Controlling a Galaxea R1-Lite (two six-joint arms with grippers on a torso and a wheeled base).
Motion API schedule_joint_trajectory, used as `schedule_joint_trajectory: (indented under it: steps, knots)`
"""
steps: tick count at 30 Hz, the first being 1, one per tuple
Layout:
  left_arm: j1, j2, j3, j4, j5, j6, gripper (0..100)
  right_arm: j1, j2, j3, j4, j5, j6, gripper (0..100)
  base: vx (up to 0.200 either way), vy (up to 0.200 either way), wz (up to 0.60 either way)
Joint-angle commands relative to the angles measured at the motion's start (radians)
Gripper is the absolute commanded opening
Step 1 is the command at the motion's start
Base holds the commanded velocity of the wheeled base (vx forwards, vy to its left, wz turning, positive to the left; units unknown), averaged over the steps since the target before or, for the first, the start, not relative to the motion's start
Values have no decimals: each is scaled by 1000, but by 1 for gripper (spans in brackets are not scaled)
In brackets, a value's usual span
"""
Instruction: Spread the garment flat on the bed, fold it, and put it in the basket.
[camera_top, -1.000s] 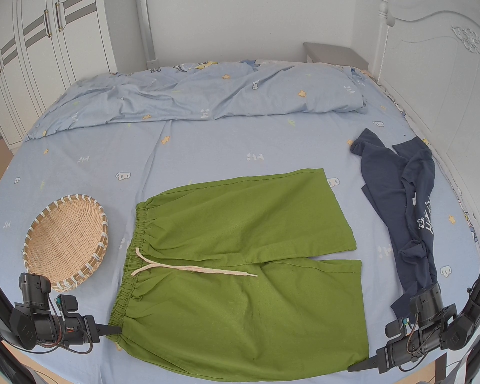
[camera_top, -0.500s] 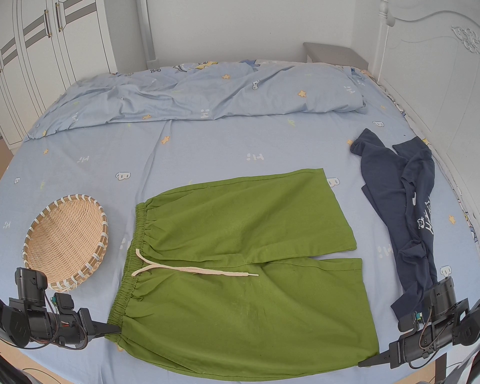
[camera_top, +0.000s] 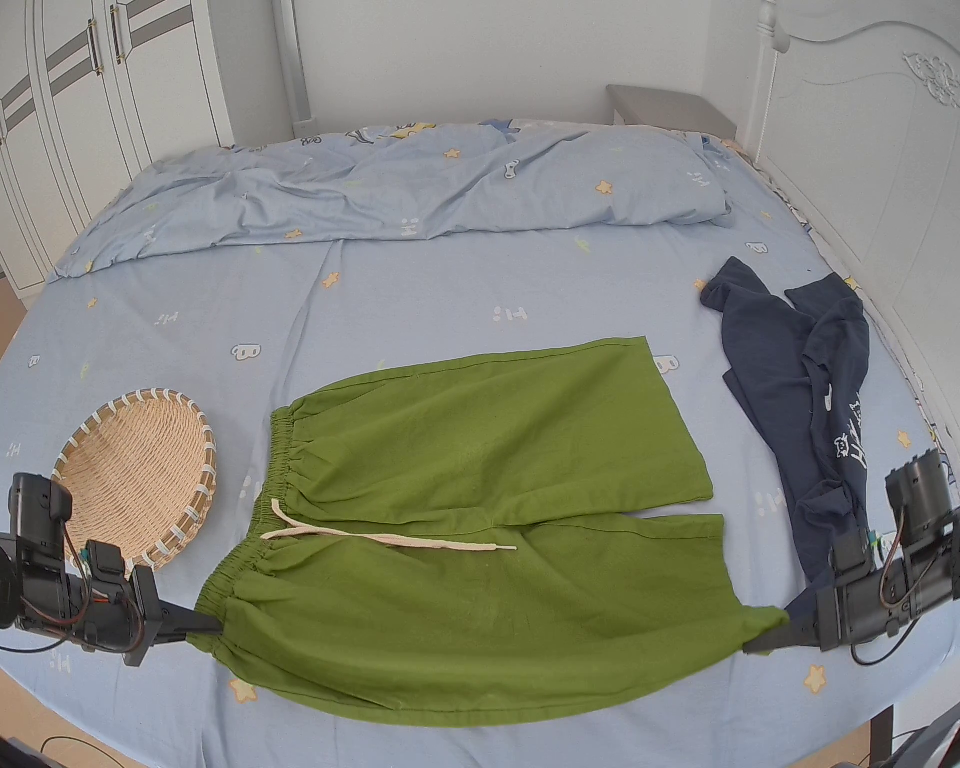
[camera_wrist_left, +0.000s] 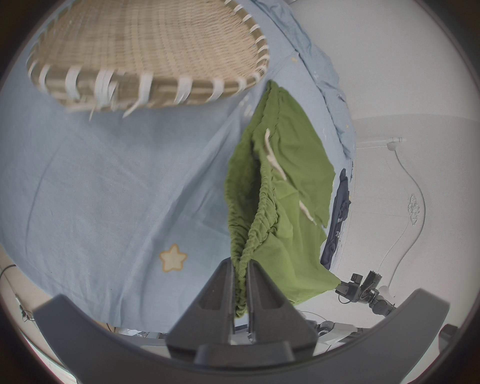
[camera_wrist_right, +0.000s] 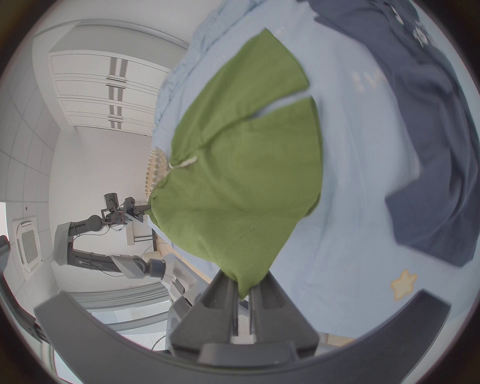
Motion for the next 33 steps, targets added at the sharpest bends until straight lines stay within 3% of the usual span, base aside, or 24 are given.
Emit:
schedule_joint_trajectory:
  steps: [1, 9, 19, 33]
  knots:
    - [-8, -48, -158, 92, 3, -40, 0, -6, -66, -200, 113, 4, 0, 0, 0, 0, 0]
    - [-30, 7, -352, 170, 6, -88, 0, -8, 9, -412, 198, 4, 3, 0, 0, 0, 0]
    - [-65, 148, -546, 168, 16, -143, 0, -25, 149, -645, 245, 4, 8, 0, 0, 0, 0]
    - [-74, 337, -792, 170, 17, -148, 0, -42, 302, -949, 296, -4, 12, 0, 0, 0, 0]
